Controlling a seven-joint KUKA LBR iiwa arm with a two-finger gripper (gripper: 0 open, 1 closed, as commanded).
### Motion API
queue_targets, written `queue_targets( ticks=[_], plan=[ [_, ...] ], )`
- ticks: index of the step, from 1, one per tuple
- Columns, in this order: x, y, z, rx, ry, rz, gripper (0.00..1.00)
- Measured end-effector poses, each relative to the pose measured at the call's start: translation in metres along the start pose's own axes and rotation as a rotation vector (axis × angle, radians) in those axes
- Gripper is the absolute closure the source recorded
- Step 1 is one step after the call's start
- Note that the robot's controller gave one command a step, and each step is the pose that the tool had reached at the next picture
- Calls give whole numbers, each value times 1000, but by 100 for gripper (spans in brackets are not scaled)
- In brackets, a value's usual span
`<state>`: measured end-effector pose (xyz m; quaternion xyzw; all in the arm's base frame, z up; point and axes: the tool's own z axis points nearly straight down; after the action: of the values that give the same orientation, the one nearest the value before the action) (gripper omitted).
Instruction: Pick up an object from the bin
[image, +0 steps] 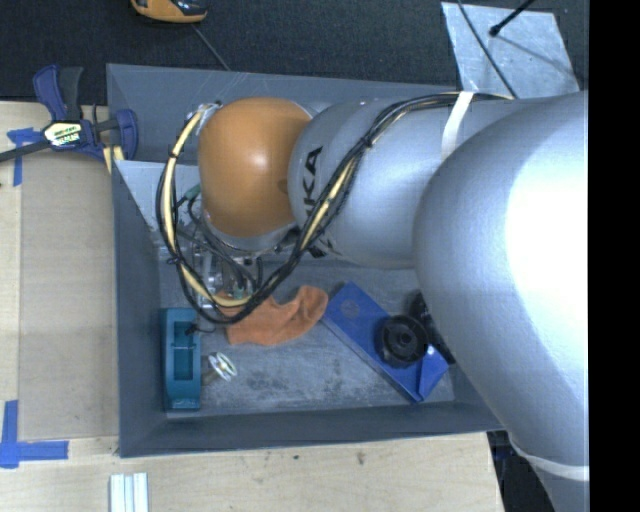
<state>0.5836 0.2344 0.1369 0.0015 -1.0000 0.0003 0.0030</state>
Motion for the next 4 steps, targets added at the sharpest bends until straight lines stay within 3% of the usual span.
queue_targets(
  ticks=[1,2,3,4],
  plan=[
    [-2,-1,-5,-2,-8,3,0],
    [10,-41,-4,-2,-8,-68,0],
    [-6,-65,-3,0,-9,-19,0],
    [-4,-108,60,-1,-9,-246,100]
  ],
)
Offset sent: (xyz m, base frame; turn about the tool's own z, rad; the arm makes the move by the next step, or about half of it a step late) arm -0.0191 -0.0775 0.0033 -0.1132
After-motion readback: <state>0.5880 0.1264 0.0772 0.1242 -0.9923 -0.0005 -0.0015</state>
